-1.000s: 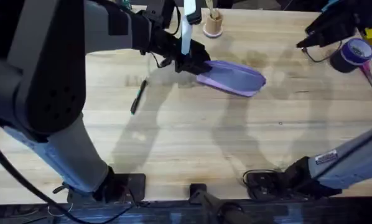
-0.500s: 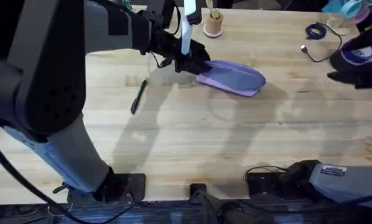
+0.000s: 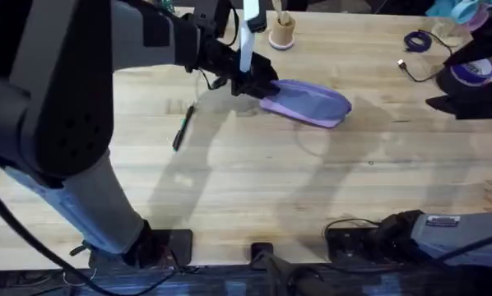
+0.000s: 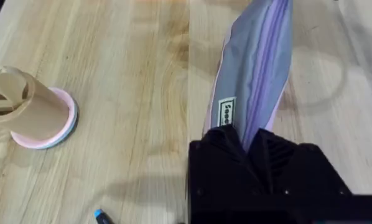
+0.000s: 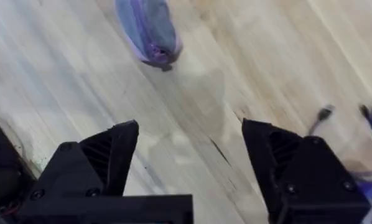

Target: Unzip the bag, pick up the pens from the table one at a time and place them inside, then zip the bag closed.

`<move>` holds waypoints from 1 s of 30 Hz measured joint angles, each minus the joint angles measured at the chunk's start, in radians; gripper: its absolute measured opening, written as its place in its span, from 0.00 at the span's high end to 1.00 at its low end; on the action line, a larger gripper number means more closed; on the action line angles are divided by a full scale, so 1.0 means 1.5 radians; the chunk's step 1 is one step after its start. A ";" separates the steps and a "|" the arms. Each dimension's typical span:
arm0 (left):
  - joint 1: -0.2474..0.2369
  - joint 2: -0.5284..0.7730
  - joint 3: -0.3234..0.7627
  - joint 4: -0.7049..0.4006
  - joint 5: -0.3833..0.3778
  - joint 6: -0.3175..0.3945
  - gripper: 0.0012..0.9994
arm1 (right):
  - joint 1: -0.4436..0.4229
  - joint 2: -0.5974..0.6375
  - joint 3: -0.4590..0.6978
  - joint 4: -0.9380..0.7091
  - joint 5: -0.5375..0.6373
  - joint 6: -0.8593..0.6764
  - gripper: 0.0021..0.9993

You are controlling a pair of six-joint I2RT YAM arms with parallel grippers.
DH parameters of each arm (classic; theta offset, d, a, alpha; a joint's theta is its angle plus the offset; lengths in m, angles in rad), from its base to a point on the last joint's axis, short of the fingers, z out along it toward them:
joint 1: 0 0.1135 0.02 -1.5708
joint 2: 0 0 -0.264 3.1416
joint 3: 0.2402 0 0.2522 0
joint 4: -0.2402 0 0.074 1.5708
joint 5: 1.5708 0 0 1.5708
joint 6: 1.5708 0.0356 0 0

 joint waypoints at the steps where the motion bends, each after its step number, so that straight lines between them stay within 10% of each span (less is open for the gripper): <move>1: 0.000 0.000 0.000 0.000 0.000 0.000 0.96 | 0.002 0.005 -0.004 0.002 0.000 -0.011 0.00; 30: 0.000 0.000 0.000 0.001 0.000 0.000 0.96 | 0.106 0.157 -0.054 0.035 -0.079 -0.198 0.00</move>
